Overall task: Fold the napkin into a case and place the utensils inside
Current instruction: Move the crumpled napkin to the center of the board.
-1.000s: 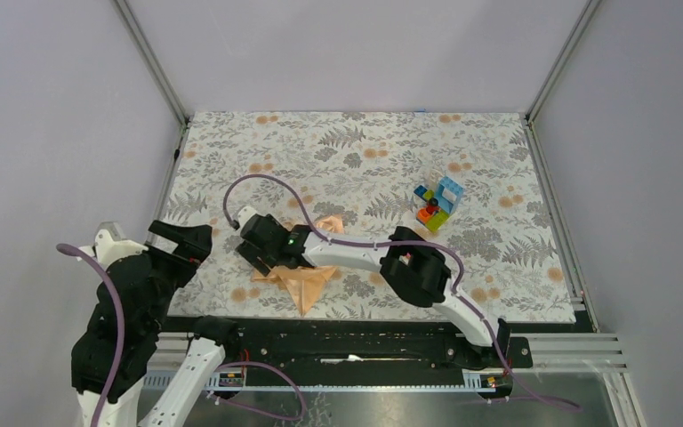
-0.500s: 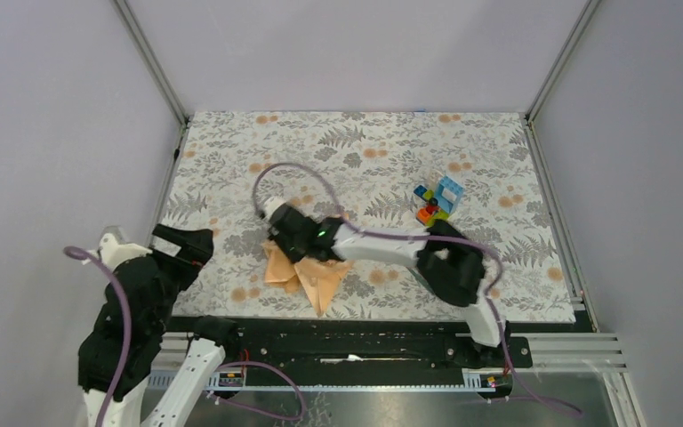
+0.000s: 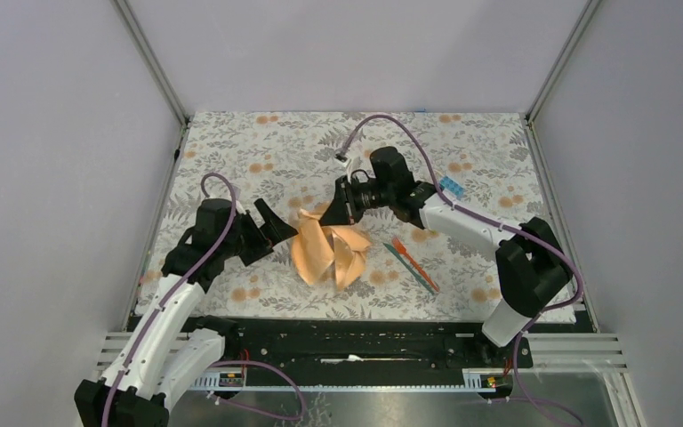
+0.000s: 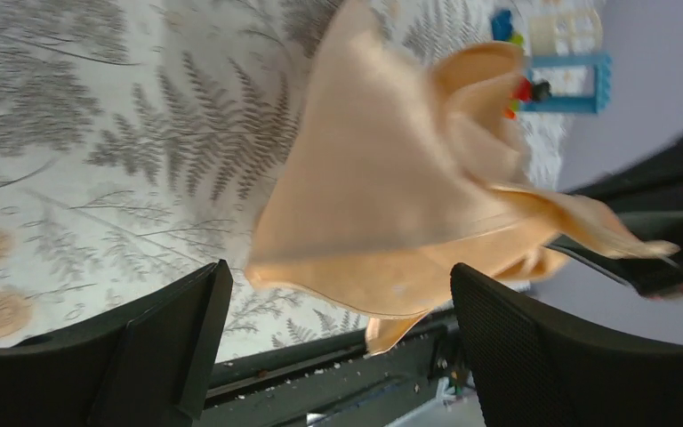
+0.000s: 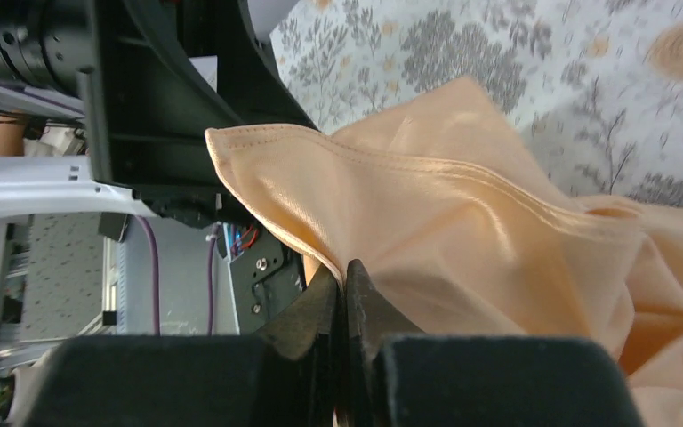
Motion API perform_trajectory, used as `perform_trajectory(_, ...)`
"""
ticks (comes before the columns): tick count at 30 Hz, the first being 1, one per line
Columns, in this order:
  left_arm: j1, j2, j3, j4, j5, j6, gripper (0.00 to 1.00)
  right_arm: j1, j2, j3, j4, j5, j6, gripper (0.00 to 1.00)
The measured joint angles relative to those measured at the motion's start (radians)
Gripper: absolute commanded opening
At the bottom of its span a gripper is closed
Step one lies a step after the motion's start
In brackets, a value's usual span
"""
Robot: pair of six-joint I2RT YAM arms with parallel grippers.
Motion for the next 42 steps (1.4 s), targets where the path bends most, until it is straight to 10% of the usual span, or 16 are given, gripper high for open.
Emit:
perform_trajectory(7,-0.002,0.004,-0.077,0.176,0.175,0.010,0.87,-0.060,0.000,-0.074,0.014,-0.083,0.009,0.03)
perform_trajectory(16,-0.090,0.063,-0.325,0.425,0.269,-0.073,0.96,-0.117,0.019,-0.125,0.113,-0.148,0.014,0.03)
perform_trajectory(24,-0.187,0.203,-0.464,0.726,0.218,-0.188,0.72,-0.134,0.027,-0.132,0.188,-0.181,0.015,0.03)
perform_trajectory(31,-0.207,0.318,-0.499,0.996,0.200,-0.242,0.01,-0.135,0.027,-0.145,0.210,-0.169,0.015,0.03)
perform_trajectory(42,-0.208,0.183,-0.465,0.685,0.084,-0.210,0.00,-0.121,0.172,-0.134,0.114,-0.035,0.018,0.03)
